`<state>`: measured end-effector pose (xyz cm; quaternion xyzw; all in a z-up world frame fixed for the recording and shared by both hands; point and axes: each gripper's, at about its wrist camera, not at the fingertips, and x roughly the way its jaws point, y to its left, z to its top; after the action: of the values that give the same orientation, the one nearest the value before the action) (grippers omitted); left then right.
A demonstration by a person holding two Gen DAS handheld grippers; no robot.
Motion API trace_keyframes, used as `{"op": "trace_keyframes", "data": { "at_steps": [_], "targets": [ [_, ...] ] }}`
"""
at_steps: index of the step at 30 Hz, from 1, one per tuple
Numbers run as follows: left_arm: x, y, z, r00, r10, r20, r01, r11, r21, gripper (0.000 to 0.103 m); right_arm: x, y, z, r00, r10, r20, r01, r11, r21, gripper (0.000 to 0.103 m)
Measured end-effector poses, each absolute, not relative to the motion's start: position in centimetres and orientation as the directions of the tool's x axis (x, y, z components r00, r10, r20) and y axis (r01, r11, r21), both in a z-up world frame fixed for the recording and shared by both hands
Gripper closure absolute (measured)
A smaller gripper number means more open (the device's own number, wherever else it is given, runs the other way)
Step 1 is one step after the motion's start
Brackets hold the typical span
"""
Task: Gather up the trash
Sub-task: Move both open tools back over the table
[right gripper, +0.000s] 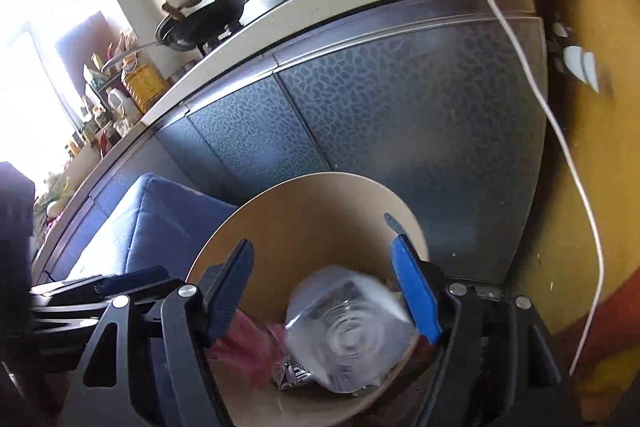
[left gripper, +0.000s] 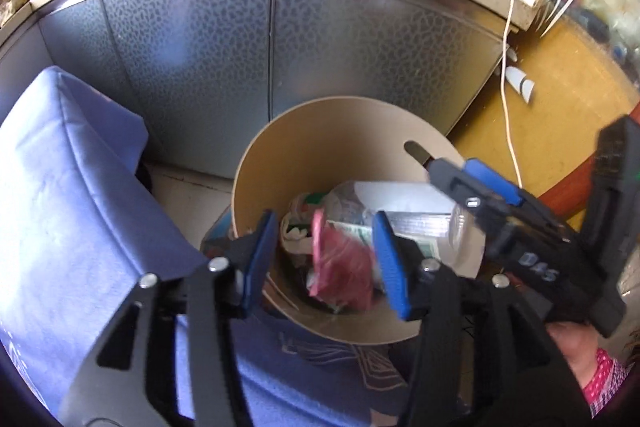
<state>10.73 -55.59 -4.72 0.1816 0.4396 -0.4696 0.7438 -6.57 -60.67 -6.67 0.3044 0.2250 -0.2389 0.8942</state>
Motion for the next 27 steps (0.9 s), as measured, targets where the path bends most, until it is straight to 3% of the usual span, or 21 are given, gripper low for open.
{"op": "trace_keyframes", "data": {
  "at_steps": [17,27],
  "targets": [
    [9.6,-49.1,1.1,0.239,-0.638,-0.732,0.836,0.518,-0.179,0.055,-11.6,-56.9,-2.0,0.839,-0.324,-0.437,0.525,0.691,0.497,0.032],
    [8.7,-39.0,1.4,0.321,-0.623,-0.713,0.792,0.590,-0.159,0.055,-8.5,-49.6,0.0,0.867,-0.208,-0.453,0.433,0.766,0.475,0.032]
  ]
}}
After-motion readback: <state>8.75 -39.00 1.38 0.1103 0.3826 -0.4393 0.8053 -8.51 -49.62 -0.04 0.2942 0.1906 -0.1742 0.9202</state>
